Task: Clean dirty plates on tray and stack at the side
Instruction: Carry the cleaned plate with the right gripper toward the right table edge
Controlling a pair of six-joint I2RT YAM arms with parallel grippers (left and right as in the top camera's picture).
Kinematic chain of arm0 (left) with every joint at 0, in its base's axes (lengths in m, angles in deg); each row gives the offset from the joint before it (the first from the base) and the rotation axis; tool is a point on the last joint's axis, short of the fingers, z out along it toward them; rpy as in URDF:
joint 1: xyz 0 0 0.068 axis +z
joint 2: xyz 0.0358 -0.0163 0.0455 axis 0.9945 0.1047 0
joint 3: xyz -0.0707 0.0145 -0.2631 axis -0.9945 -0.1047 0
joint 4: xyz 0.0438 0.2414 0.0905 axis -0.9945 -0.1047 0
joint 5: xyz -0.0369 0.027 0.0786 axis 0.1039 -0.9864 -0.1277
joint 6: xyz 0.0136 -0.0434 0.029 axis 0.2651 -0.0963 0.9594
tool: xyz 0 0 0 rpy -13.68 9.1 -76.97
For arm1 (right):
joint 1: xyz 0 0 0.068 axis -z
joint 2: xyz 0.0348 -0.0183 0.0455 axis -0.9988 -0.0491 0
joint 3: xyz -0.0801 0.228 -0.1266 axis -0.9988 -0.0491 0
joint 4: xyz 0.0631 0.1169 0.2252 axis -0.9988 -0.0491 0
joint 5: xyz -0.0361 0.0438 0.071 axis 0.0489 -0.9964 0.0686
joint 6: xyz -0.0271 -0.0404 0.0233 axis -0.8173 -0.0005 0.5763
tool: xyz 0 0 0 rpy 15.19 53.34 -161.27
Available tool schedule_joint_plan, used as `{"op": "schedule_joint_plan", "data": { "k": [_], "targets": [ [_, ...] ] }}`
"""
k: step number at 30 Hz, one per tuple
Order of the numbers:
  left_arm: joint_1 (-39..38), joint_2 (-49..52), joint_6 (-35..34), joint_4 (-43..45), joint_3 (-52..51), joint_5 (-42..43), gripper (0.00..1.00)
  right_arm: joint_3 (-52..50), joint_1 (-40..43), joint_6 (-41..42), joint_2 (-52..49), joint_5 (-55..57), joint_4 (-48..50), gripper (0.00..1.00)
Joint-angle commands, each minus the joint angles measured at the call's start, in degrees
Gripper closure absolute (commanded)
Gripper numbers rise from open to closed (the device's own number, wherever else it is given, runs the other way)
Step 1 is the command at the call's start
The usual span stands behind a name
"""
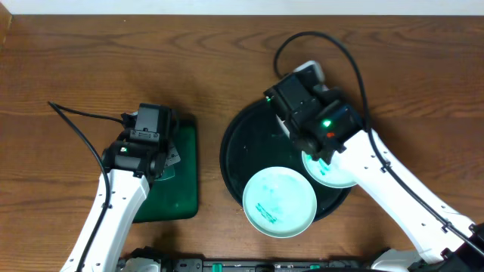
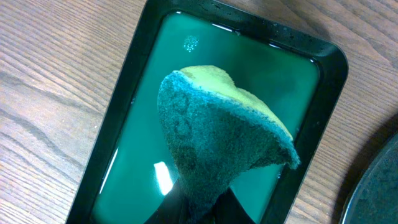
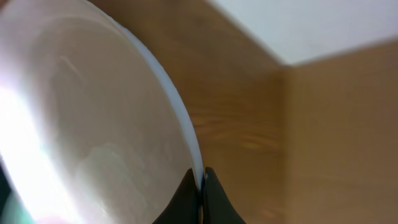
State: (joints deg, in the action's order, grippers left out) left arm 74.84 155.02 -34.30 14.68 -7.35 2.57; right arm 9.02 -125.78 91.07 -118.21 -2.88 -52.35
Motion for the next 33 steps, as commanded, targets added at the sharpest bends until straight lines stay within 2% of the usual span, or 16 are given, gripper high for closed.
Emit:
{"op": "schedule_joint_plan", "data": {
  "k": [1, 6, 10, 17, 20, 33],
  "targets": [
    [0.24, -0.13, 0.31, 0.44, 0.22, -0.31, 0.93, 0.24, 0.26, 1.90, 0.98, 15.41, -0.04, 0.99],
    [0.24, -0.13, 0.33, 0.42, 0.22, -0.31, 0.93, 0.22, -0.15, -6.19, 0.87, 15.26, 1.70, 0.99],
    [0.24, -0.13, 0.31, 0.42, 0.22, -0.31, 0.93, 0.22, -1.11, -8.48, 0.85, 15.23, 3.41, 0.99],
    [0.24, -0.13, 0.31, 0.42, 0.22, -0.31, 0.93, 0.22, -3.58, -32.26, 0.83, 15.52, 14.75, 0.99],
    [0.24, -0.13, 0.31, 0.44, 0.22, -0.31, 0.93, 0.22, -5.14, -37.03, 0.83, 15.43, 15.87, 0.99],
    [0.24, -0.13, 0.31, 0.42, 0.22, -0.31, 0.93, 0.22, -7.32, -38.66, 0.83, 14.97, 16.26, 0.99]
  ]
}}
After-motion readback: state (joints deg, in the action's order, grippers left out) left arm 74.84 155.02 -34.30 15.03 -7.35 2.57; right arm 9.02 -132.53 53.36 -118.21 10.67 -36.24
